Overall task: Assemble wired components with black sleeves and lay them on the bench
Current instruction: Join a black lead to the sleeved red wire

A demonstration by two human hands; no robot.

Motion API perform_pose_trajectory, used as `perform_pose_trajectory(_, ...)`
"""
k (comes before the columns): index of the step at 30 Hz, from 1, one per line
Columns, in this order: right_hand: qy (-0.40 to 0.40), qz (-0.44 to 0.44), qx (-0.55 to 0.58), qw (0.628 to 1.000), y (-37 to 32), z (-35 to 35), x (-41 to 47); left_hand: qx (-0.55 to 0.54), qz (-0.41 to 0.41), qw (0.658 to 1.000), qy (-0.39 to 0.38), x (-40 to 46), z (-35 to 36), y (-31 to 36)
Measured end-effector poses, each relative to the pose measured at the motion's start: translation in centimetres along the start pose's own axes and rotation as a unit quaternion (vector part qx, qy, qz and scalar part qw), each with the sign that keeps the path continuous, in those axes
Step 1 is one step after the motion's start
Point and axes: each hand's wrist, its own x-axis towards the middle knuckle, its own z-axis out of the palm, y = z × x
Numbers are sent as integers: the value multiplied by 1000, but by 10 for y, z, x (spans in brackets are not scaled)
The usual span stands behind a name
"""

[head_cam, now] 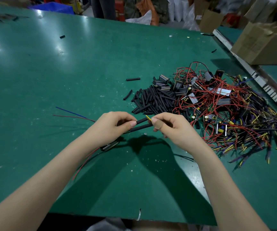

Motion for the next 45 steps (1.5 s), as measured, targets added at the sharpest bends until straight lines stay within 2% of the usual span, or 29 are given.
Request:
perform_pose_trajectory(5, -12, -4, 1, 1000, -2, -9, -1, -59, 8, 998, -15, 0, 1, 0)
perform_pose_trajectory(9, 14, 19, 60, 998, -1, -4, 1, -6, 42, 999, -25, -1, -6, -2)
perform_pose_trajectory(13, 6, 16, 42, 999, -1, -2, 1, 42, 62, 997, -32, -1, -7, -1)
perform_pose_trajectory(19, -14, -17, -6, 1000, -2, 0, 3, -5, 35, 999, -9, 4, 2, 4)
perform_pose_trajectory(27, 2, 13, 63, 998, 7, 1, -3, -45, 5, 999, -8, 7, 7, 10)
perform_pose_trajectory(31, -8, 5, 4, 1000, 13, -1, -7, -56, 0, 998, -13, 6, 8, 3)
perform_pose_trajectory(37, 36, -34, -47, 998, 4, 3, 0, -44, 3, 999, -13, 9, 11, 1)
perform_pose_trajectory(41, 73, -67, -82, 992, -6, -5, 11, -12, 5, 997, -77, 5, -2, -10)
perform_pose_trajectory(43, 110, -125, -154, 974, -14, -4, 20, -32, 1, 997, -65, 4, 0, -12)
perform_pose_trajectory(45, 187, -204, -243, 930, -21, 3, 29, -109, -25, 994, -18, 7, 5, -12)
